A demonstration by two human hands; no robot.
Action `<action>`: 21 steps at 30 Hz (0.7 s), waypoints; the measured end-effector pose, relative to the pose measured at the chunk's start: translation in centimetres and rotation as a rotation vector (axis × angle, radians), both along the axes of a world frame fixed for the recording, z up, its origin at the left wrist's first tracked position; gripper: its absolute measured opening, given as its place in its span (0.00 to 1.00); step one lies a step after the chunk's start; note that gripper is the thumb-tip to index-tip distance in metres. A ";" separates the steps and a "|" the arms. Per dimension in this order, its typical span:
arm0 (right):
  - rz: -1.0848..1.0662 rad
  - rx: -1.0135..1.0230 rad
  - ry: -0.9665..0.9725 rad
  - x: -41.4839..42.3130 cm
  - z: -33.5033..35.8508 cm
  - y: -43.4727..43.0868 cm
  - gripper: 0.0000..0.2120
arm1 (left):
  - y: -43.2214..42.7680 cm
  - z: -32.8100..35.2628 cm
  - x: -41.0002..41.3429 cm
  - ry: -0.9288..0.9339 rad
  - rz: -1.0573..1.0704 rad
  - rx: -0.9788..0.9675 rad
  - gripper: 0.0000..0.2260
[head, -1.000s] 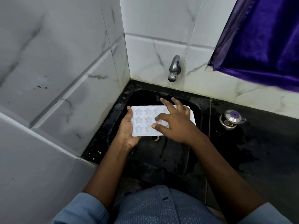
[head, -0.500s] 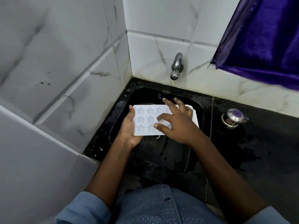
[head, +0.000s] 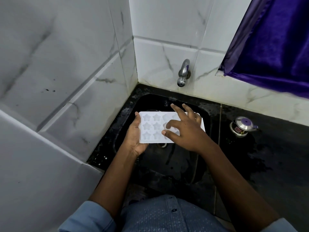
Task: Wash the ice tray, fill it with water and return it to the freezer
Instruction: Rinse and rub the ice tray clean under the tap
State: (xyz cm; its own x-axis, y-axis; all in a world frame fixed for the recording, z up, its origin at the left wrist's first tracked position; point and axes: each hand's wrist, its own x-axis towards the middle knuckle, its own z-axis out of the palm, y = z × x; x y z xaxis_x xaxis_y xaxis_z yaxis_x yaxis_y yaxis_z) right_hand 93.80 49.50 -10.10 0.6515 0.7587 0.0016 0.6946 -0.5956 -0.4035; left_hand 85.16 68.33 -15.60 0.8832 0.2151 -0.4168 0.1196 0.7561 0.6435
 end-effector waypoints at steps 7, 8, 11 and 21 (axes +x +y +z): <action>0.027 -0.082 -0.014 0.1 0.3 0.1 0.18 | 0.1 0.2 0.0 -0.011 -0.010 0.001 0.37; 0.025 -0.061 -0.022 0.1 0.4 0.1 0.18 | 0.2 0.2 0.0 -0.014 -0.009 0.001 0.37; 0.039 -0.104 -0.014 0.1 0.6 0.3 0.20 | 0.2 0.4 -0.1 -0.017 -0.017 0.000 0.37; -0.016 -0.117 0.029 1.4 2.6 -1.6 0.19 | 0.6 1.2 0.2 -0.014 -0.023 -0.003 0.37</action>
State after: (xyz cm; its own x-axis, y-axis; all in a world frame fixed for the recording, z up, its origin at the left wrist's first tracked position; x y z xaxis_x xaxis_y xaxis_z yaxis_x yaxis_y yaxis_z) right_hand 95.25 47.91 -7.46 0.6619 0.7421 -0.1054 0.6736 -0.6506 -0.3508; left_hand 85.33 68.94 -14.36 0.8938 0.1936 -0.4046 0.1276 0.7551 0.6431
